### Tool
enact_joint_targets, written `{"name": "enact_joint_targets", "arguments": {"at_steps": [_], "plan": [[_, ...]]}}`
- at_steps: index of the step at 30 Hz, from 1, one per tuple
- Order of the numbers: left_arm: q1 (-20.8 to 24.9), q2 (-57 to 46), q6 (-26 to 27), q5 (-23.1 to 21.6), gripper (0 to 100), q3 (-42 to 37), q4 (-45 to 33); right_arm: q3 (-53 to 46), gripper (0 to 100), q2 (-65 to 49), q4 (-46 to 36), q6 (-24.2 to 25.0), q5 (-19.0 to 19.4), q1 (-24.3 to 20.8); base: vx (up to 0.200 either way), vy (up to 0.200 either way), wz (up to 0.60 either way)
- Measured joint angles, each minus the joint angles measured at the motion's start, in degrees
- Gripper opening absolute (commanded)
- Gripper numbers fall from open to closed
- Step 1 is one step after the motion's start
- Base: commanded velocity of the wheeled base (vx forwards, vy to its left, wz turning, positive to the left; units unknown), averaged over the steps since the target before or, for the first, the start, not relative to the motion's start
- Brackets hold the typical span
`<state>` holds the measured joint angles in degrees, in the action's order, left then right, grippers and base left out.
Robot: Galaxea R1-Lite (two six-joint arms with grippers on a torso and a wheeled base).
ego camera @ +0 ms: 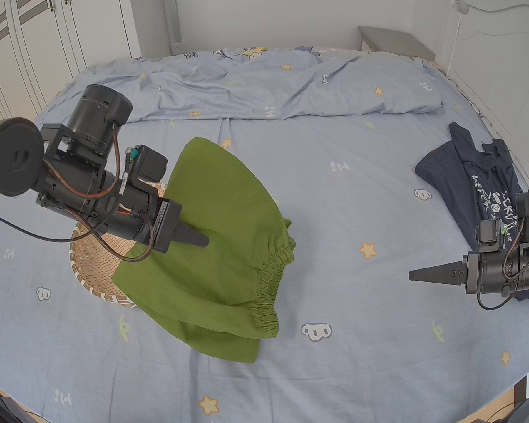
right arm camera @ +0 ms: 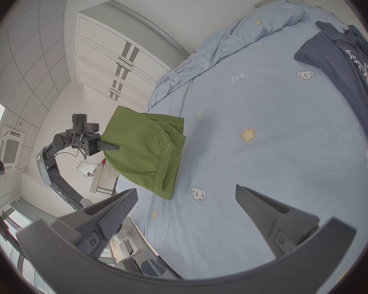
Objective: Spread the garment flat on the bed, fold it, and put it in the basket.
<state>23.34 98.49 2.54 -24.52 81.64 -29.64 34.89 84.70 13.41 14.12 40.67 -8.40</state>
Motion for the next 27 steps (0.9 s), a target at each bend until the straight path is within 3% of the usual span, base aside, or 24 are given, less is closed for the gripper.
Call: {"name": "enact_joint_targets", "arguments": {"at_steps": [7, 14, 27], "plan": [[0.0, -4.5, -0.3, 0.0, 0, -1.3, 1.2, 0.0, 100, -0.2, 0.0, 0.0, 0.0, -0.1, 0.000, 0.000, 0.00], [-1.0, -9.5, -1.4, 0.7, 0, -5.3, 11.2, 0.1, 100, -0.3, 0.0, 0.0, 0.0, -0.1, 0.000, 0.000, 0.00], [-9.8, -12.6, -4.2, 1.2, 0, -7.1, 19.3, 0.1, 100, -0.4, 0.1, 0.0, -0.8, 0.0, 0.000, 0.000, 0.00]]}}
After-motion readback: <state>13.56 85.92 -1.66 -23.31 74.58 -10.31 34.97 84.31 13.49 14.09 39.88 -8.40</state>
